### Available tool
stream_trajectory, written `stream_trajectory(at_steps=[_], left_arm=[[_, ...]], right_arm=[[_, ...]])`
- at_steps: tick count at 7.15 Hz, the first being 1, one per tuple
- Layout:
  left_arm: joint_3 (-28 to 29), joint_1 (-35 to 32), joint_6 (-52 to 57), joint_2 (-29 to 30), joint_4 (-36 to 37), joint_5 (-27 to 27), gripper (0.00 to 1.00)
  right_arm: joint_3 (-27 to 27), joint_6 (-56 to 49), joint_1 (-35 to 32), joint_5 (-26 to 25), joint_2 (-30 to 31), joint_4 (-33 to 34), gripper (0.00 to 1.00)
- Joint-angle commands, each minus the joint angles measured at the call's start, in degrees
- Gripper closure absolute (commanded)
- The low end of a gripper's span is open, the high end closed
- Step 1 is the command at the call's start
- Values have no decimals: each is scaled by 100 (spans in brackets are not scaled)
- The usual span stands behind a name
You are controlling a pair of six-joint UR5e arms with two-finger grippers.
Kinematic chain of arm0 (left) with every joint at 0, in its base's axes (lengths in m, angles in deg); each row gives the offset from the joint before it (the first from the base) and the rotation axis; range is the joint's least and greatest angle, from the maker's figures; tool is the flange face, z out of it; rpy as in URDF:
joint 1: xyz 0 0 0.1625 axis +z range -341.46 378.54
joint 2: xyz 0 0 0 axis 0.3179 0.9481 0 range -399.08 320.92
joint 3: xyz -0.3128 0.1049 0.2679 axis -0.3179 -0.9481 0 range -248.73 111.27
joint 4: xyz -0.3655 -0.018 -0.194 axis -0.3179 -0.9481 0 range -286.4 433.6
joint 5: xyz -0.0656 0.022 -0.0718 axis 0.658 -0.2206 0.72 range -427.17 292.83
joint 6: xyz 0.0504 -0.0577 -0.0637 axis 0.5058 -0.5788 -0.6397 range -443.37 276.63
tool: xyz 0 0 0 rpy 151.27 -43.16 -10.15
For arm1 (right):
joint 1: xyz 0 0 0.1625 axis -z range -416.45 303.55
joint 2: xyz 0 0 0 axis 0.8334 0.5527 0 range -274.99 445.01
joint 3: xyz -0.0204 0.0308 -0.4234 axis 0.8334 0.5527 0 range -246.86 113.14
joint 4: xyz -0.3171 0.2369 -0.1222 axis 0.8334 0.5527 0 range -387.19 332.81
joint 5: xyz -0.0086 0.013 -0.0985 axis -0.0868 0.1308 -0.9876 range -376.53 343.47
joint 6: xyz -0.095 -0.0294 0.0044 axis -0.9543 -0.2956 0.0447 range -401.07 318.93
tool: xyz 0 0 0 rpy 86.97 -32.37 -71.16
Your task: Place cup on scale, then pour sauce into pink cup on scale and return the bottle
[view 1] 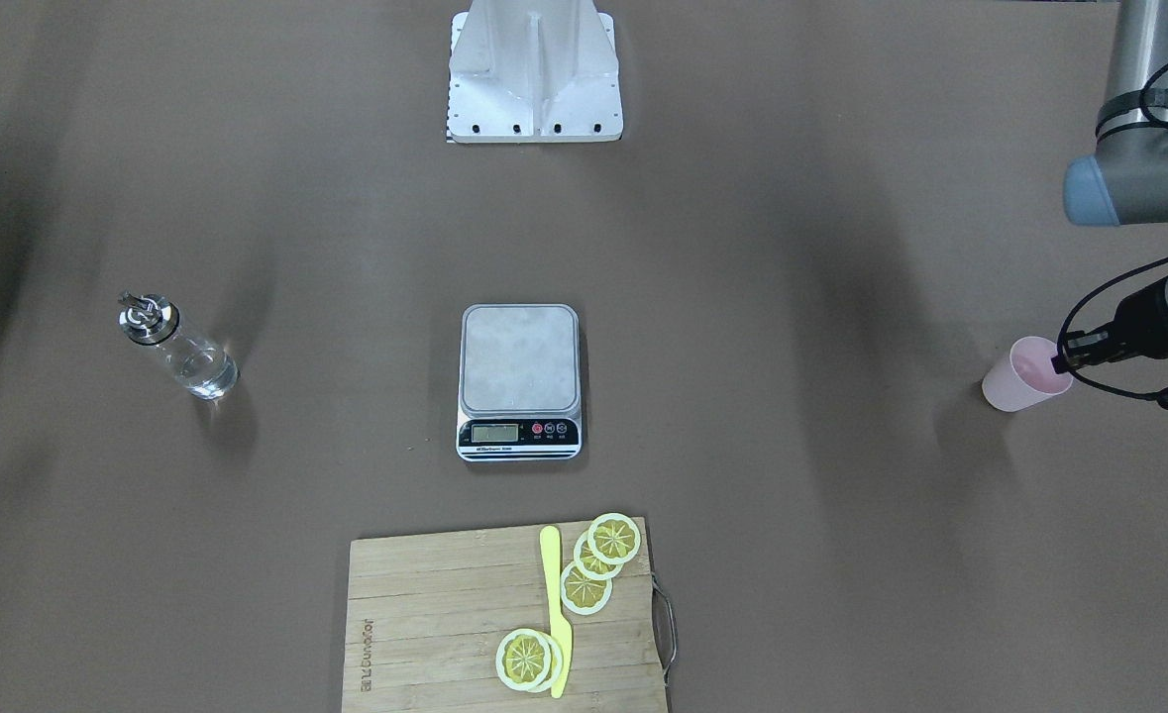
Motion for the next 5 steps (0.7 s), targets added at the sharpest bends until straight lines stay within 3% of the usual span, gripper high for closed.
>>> stream_trajectory(at_steps=[1, 4, 5], left_arm=[[-116, -1, -12, 63, 309, 0, 100], [-608, -1, -3, 860, 2073, 61, 100], [-731, -1, -64, 967, 2209, 192, 100]], right_arm=[[15, 549, 528, -659, -323, -102, 0], [164, 1378, 1102, -1136, -587, -665, 0], [234, 1378, 1137, -1162, -658, -665, 0]])
